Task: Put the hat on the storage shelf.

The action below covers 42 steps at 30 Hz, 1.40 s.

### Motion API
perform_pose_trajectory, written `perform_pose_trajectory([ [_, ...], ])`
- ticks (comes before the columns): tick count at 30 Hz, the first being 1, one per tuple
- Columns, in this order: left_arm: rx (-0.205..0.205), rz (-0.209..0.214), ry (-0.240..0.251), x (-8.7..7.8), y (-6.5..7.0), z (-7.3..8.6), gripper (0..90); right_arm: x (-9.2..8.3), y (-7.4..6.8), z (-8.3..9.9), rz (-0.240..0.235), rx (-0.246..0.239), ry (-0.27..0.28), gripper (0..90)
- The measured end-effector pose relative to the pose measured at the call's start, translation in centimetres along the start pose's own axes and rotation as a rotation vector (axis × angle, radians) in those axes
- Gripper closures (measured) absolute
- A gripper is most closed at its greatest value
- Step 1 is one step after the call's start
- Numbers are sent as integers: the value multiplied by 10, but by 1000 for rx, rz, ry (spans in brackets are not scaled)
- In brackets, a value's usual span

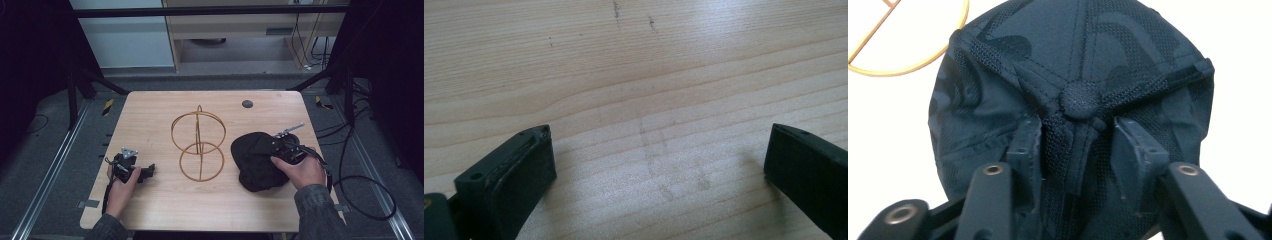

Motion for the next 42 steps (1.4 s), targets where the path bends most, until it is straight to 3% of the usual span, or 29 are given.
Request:
perform_pose_trajectory([
  [13,1,2,2,0,1,0,0,1,4,-2,-45,5,-5,807],
  [24,0,2,2,0,1,0,0,-10,7,-11,-65,-10,19,845],
  [42,2,4,2,0,1,0,0,-51,6,-30,-77,-53,81,847],
])
Point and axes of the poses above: each handheld gripper's, and its own axes: x roughly forward along the jaws, z roughly out of its underside, y roughly to its right, the point moved 3 cm from there along x, roughly forward along the jaws, and after that the axes turned 14 degrees about y, right-handed, at the moved point
